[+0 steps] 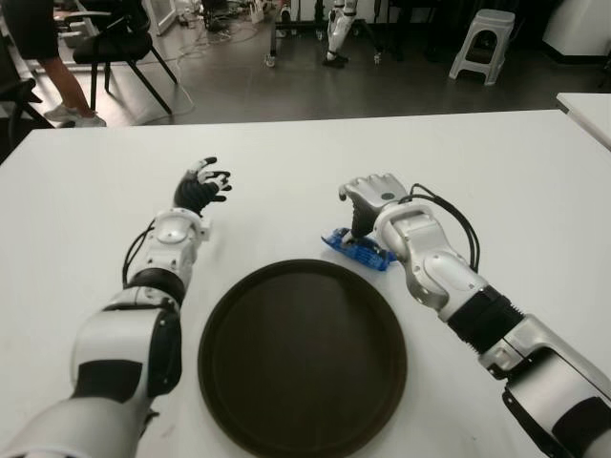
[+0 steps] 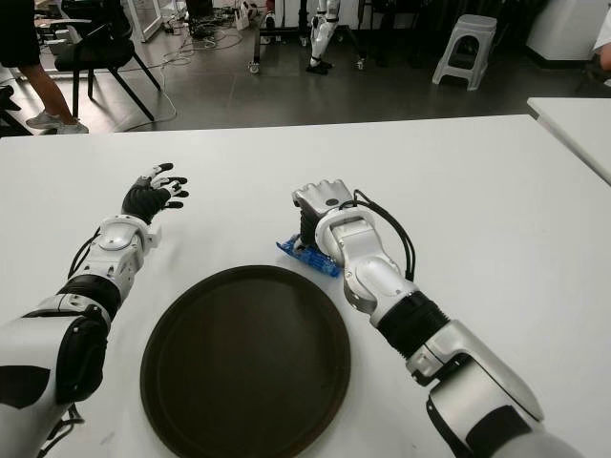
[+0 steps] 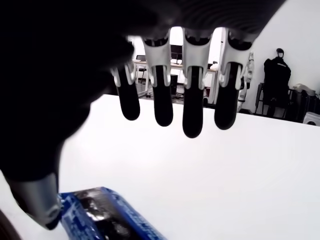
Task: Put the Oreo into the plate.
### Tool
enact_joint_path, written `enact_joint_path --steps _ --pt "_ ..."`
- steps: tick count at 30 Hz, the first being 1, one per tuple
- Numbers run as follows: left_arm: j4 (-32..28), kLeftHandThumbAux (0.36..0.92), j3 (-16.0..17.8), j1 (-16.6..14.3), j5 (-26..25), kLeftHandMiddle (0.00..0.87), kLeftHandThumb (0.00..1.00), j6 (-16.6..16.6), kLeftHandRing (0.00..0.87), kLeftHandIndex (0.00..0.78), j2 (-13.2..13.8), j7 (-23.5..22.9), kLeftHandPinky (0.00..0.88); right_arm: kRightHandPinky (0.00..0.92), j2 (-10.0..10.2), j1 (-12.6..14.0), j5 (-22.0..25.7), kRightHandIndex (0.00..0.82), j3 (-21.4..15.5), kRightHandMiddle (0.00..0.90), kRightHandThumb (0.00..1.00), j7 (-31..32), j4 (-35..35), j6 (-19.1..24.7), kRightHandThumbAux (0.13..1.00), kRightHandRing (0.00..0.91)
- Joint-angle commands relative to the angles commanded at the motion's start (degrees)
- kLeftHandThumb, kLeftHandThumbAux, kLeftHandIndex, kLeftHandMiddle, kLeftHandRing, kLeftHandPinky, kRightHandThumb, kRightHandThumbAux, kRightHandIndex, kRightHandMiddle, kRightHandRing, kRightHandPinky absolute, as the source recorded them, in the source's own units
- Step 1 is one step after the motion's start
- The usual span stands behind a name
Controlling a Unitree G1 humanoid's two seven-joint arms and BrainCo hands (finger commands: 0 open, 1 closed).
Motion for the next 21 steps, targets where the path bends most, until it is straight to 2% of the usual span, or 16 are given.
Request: enact_joint_path --steps 21 --pt "-0.03 0.684 0.21 0.06 -0.48 0.310 0.486 -0.17 0.348 0.155 0.07 -0.49 0.366 0.404 0.91 -0.02 -0.06 0.284 -0.36 0.276 0.000 -0.92 0.45 0.65 0.683 0.342"
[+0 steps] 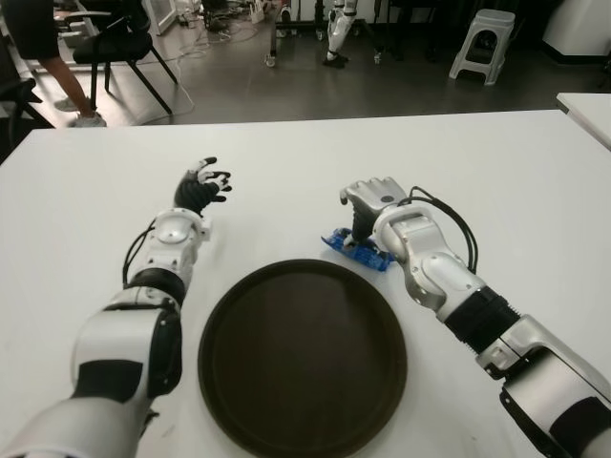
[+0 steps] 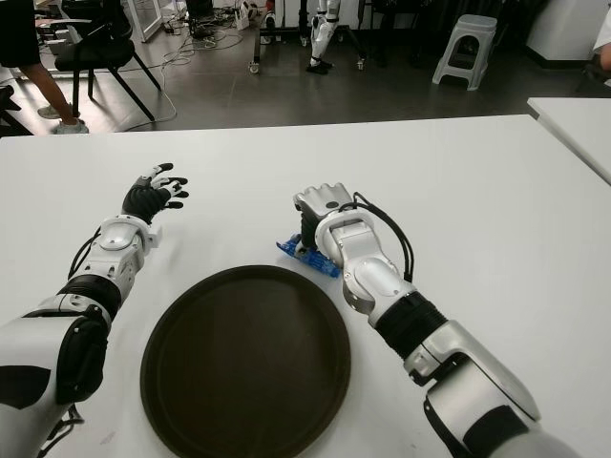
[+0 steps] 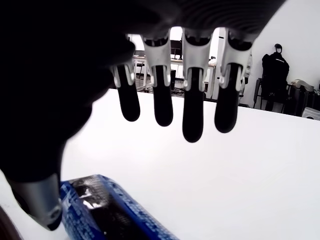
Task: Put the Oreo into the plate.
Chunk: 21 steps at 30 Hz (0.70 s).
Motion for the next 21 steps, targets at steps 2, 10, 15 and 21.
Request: enact_joint_path --steps 2,10,15,21 --pt "-0.02 0.679 0.04 0.01 -0.07 0.310 0.486 -0.05 0.351 0.155 -0.02 -0.15 0.368 0.401 0.13 -0.20 0.05 0.280 -0.05 0.275 0.000 0.10 0.32 0.27 0.685 0.336" --pt "-0.01 0.671 -0.04 -0.04 0.02 0.307 0.488 -0.01 0.350 0.156 0.00 -0.30 0.355 0.419 0.18 -0.03 0.39 0.284 -0.55 0.289 0.000 -0.06 -0.14 0.95 0.691 0.343" --pt "0.00 0.668 -0.29 -0.09 0.32 0.306 0.488 0.02 0.349 0.153 0.01 0.20 0.356 0.431 -0.02 0.53 0.85 0.289 -0.95 0.300 0.000 -0.82 -0.39 0.56 0.689 0.358" --pt "-0.03 0.668 -0.07 -0.05 -0.03 0.315 0.486 -0.21 0.361 0.156 -0.04 -0.21 0.371 0.438 -0.59 0.79 0.88 0.302 -0.93 0.314 0.000 -1.80 0.00 -0.36 0.690 0.363"
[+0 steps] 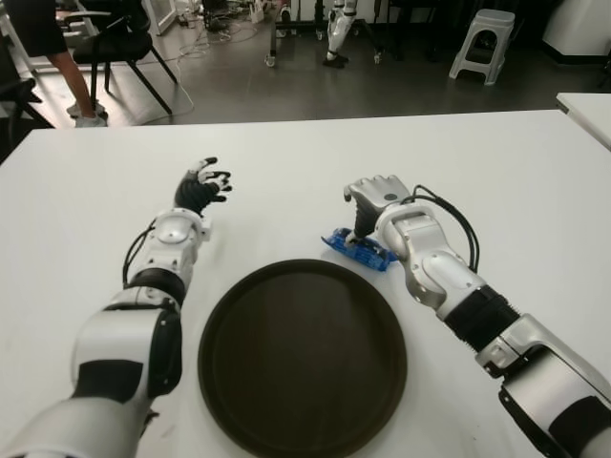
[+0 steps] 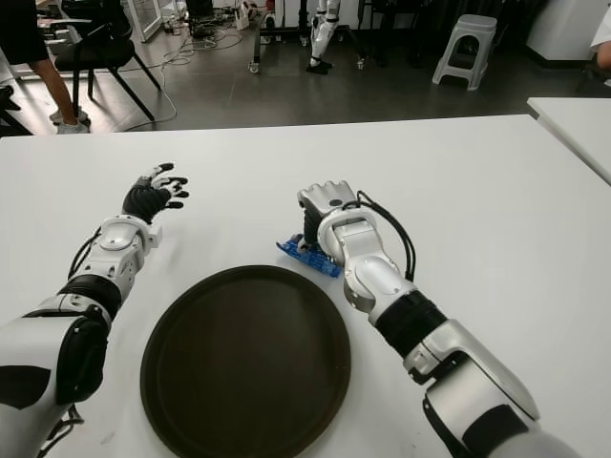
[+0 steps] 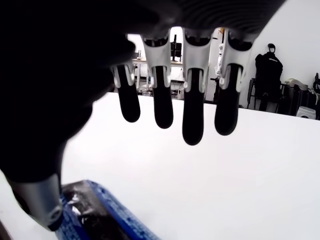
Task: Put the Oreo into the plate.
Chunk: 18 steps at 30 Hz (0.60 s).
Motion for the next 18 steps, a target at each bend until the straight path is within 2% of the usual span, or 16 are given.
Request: enact_joint_path --steps 18 --pt "0.00 0.673 -0.15 0.02 0.27 0.315 0.488 -0.27 0.352 0.161 -0.01 0.47 0.361 0.429 -0.13 2.15 -0.03 0.284 -1.63 0.300 0.000 -0.88 -1.91 3.23 0.692 0.354"
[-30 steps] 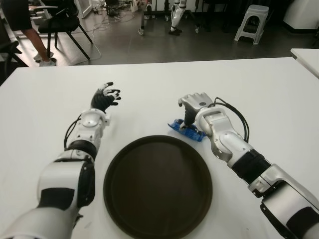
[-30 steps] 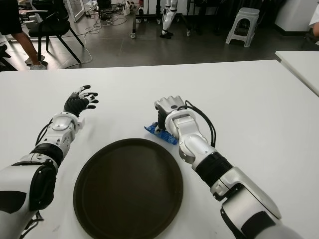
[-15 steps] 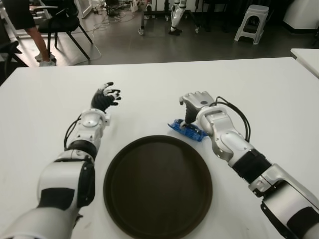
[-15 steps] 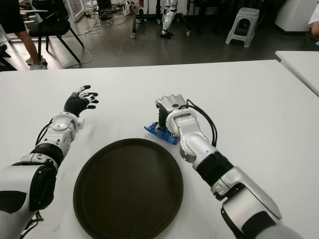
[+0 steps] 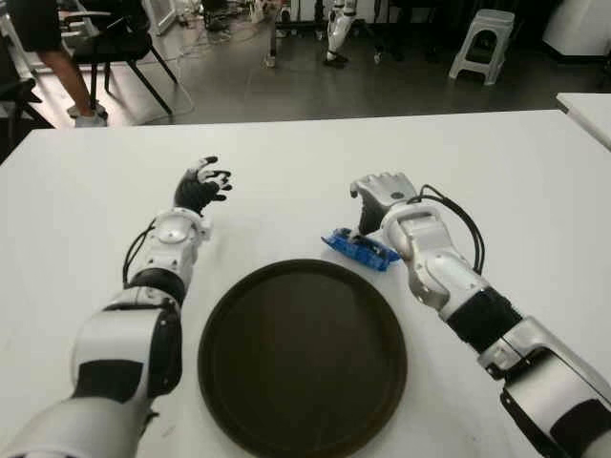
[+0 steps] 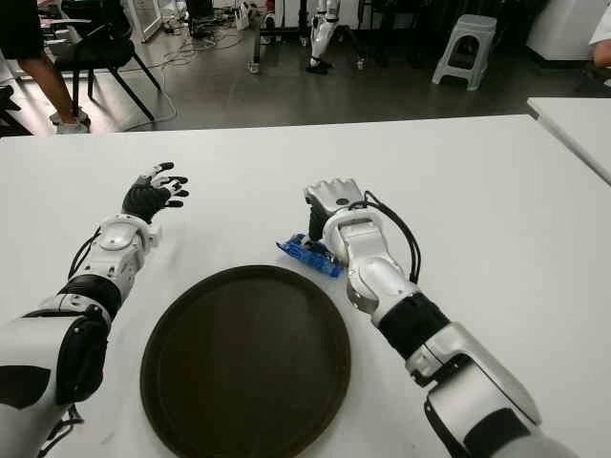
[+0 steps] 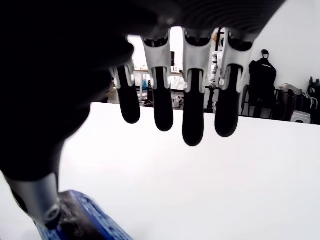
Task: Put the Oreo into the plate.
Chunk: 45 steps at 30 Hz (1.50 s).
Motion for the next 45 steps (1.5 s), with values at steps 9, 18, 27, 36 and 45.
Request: enact_joint_path --steps 9,18,27,36,45 --pt "0.11 0.668 0.02 -0.05 0.03 0.308 0.511 0.33 0.351 0.158 0.11 0.21 0.356 0.406 -0.15 1.24 0.91 0.256 -1.49 0.276 0.000 0.18 -1.85 1.19 0.700 0.332" --pt "0.09 0.652 0.13 0.01 -0.13 0.316 0.508 0.01 0.356 0.160 0.08 0.09 0.358 0.358 -0.49 1.60 1.21 0.223 -2.27 0.245 0.000 0.40 -2.01 0.86 0.716 0.294" --pt "0.07 0.641 0.45 -0.07 -0.41 0.325 0.508 -0.03 0.366 0.167 0.12 -0.68 0.364 0.370 -0.52 2.08 2.09 0.241 -3.01 0.262 0.000 -0.45 -2.09 0.54 0.730 0.309" --pt "0.08 0.640 0.36 -0.09 -0.20 0.325 0.509 -0.09 0.368 0.168 0.14 -0.63 0.357 0.376 -0.57 2.02 2.10 0.239 -3.10 0.263 0.000 0.48 -2.10 0.80 0.715 0.311" --pt "0.10 0.653 0.48 -0.25 -0.36 0.320 0.490 0.37 0.365 0.159 0.12 -0.65 0.367 0.353 -1.17 2.19 1.63 0.245 -2.72 0.262 0.000 0.12 -2.31 -0.48 0.739 0.300"
